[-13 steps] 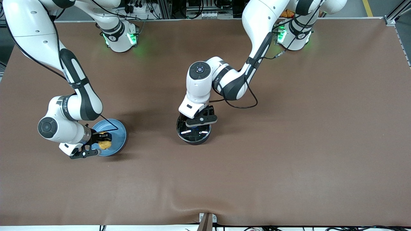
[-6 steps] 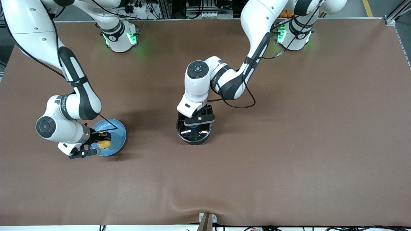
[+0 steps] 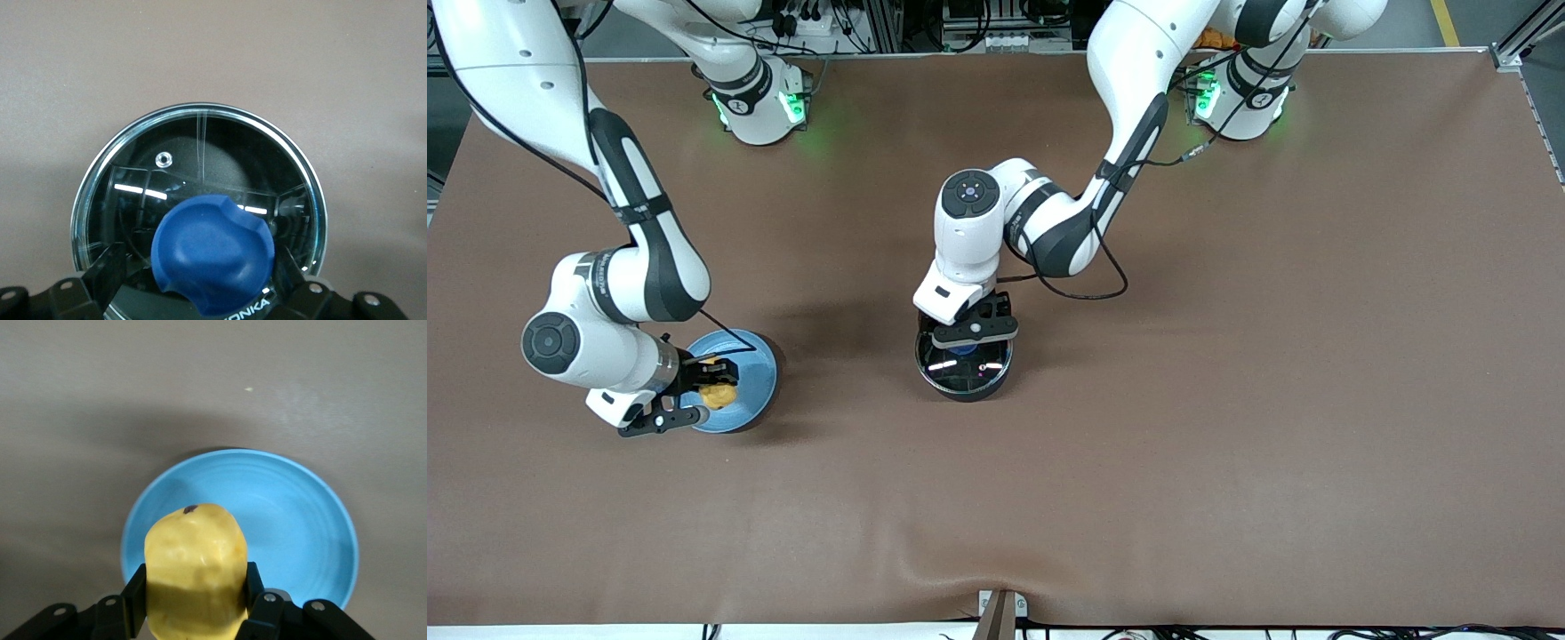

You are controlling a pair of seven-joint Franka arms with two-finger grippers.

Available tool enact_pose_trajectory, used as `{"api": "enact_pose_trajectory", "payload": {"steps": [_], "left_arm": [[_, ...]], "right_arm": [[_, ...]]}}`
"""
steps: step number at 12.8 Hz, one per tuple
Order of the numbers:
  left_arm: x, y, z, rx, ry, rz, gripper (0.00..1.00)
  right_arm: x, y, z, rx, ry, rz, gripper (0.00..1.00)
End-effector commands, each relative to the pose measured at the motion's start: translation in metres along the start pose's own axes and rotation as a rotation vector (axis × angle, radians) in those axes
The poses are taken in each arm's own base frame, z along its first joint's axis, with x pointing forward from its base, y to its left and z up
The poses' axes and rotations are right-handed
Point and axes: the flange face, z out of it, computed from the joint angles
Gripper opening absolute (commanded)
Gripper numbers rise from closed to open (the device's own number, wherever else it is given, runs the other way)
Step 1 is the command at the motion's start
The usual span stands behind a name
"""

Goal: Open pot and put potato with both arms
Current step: 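Grasp the blue lid knob with the left gripper and lift the potato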

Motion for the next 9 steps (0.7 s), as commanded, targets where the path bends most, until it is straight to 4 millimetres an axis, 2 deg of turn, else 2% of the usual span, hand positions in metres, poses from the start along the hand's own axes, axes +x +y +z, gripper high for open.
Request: {"api": "enact_pose_trajectory", "payload": {"steps": [1, 3, 4, 7, 8, 9], "left_arm": [[0.002, 0.006, 0.0, 0.0, 0.037, -0.022, 0.49], [0.003, 0.007, -0.005, -0.004, 0.039, -0.036, 0.19], [0.005, 0.006, -0.007, -0.003, 0.04, -0.039, 0.09], [0.012, 0.001, -0.028, 0.03, 0.024, -0.055, 0.06], [0.016, 0.002, -0.048, 0.019, 0.024, -0.062, 0.06], [0.029, -0.001, -0.079, -0.002, 0.039, -0.08, 0.02]], "right_arm": [[-0.006, -0.024, -0.024, 0.061, -0.006, 0.025, 0.13], [-0.006, -0.051, -0.033, 0.068, -0.007, 0.053, 0.13], [-0.005, -0.069, -0.034, 0.065, -0.006, 0.052, 0.13], [-0.005, -0.117, -0.043, 0.058, 0.005, 0.085, 0.13], [-0.005, -0.132, -0.045, 0.056, 0.008, 0.094, 0.13], [-0.004, -0.148, -0.048, 0.055, 0.014, 0.104, 0.13]]}}
